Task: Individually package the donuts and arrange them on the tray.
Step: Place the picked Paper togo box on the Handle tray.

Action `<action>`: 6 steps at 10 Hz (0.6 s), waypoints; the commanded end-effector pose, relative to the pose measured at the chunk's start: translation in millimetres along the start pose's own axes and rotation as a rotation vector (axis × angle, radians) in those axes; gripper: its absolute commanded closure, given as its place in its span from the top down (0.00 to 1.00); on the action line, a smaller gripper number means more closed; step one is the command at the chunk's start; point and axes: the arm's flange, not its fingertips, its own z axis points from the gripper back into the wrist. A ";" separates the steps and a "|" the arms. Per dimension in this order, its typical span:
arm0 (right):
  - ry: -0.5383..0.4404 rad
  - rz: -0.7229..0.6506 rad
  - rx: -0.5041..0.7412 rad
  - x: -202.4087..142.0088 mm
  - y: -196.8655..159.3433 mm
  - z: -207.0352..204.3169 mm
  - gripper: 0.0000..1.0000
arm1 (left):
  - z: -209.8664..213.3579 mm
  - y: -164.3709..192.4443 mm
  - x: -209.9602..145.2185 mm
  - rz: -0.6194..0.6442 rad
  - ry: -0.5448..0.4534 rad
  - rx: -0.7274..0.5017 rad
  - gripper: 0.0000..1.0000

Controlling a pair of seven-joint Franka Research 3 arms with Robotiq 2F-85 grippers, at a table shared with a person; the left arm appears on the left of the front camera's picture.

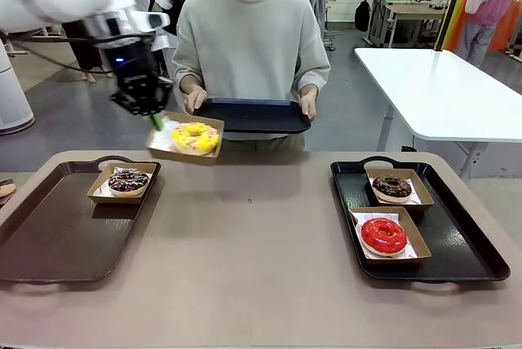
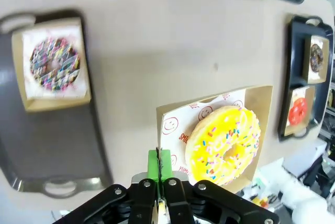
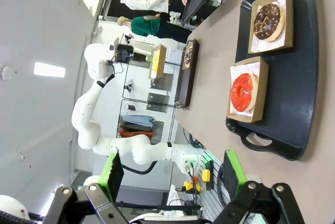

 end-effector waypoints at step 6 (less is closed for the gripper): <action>0.001 0.016 0.009 -0.6 1.1 2.2 1.00 | -33.8 154.6 -106.2 0.077 -0.022 0.016 0.01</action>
